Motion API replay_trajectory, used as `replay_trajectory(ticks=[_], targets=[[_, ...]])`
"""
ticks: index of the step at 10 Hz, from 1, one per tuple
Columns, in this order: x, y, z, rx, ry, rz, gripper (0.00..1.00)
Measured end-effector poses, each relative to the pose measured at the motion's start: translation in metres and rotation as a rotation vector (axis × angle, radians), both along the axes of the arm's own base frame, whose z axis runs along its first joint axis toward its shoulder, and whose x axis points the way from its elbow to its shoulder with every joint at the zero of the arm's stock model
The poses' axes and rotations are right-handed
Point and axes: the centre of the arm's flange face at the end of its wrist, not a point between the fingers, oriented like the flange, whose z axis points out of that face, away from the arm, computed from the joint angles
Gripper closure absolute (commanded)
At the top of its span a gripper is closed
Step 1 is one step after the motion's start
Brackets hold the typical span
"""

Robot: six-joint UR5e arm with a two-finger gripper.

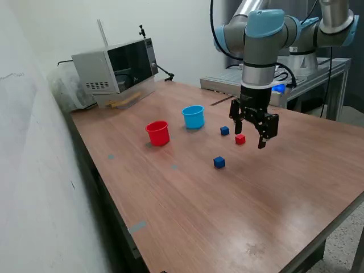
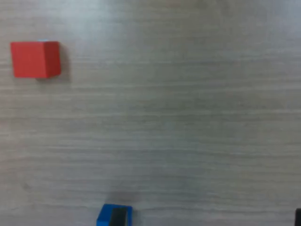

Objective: Place red objects in the red bin, and blue objects in the blue bin.

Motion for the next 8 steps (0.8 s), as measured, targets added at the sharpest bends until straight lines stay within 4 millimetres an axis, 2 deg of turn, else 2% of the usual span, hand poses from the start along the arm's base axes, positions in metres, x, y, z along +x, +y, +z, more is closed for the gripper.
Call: replay_trajectory(ticks=[4,8], targets=[[-0.014,0.007,-0.018,0.013,0.007,-0.052,0.0],[-0.031,0.028,-0.031,0.023,0.008,-0.088,0.0]])
